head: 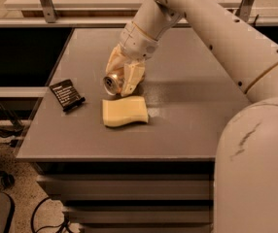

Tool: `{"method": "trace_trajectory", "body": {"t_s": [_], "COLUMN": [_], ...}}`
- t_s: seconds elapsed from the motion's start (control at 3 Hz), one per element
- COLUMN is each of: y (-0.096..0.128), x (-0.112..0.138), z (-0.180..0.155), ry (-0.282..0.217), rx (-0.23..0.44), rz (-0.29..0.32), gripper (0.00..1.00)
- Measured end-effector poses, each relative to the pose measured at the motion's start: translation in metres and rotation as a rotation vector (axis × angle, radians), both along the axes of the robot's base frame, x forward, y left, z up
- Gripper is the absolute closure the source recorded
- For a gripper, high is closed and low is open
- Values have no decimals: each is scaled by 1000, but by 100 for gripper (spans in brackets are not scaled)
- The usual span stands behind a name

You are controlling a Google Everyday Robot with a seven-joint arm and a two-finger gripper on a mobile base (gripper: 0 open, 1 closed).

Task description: Move orange can near sponge

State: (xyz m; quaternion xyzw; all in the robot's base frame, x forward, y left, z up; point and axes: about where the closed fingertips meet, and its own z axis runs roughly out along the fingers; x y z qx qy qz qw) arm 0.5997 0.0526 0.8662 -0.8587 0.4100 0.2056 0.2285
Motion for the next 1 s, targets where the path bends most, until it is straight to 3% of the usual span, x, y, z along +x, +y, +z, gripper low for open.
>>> {"method": "trace_trajectory", "body": {"t_s": [1.0], "y": [0], "x": [-2], "z": [0], "ry": [3], "rx": [0], "rz": [7], "gripper": [12]}}
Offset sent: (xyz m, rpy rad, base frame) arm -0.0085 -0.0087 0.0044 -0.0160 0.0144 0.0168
